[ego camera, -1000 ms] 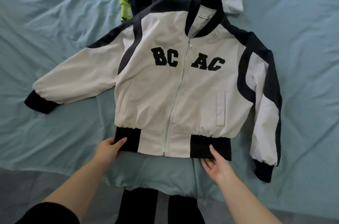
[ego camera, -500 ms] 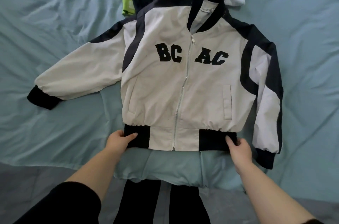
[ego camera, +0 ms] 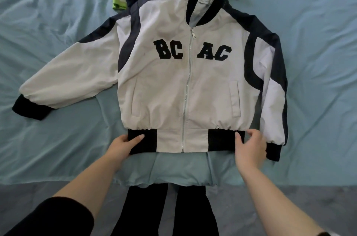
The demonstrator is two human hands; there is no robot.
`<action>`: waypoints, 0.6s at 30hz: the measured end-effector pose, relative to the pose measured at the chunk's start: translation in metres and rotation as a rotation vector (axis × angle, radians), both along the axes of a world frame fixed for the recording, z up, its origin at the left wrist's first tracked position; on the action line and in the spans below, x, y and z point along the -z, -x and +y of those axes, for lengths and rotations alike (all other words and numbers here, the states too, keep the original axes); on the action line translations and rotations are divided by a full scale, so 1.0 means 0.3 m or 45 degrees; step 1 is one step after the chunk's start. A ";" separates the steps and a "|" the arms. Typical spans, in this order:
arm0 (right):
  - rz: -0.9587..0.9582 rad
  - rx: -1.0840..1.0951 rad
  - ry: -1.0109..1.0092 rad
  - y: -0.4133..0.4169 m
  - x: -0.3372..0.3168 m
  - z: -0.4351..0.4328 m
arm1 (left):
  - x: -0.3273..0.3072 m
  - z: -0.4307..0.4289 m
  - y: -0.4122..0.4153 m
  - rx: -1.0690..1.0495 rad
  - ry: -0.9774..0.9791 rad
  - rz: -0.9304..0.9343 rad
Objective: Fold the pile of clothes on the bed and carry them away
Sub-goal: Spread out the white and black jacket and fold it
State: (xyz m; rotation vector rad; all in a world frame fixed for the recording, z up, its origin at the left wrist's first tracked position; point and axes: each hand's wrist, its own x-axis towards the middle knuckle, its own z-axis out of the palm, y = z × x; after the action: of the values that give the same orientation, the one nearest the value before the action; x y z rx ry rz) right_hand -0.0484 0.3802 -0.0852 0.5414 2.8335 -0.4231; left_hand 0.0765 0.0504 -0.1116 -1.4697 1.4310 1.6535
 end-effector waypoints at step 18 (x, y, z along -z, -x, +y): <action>-0.670 -1.309 -0.170 0.004 0.082 -0.112 | -0.103 0.171 0.110 0.526 0.892 -0.238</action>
State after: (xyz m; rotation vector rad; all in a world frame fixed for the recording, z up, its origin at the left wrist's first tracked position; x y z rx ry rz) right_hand -0.0496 0.3465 -0.1097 -0.6894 2.2280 0.1036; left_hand 0.0436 0.1018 -0.0807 -1.4653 2.1438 0.7686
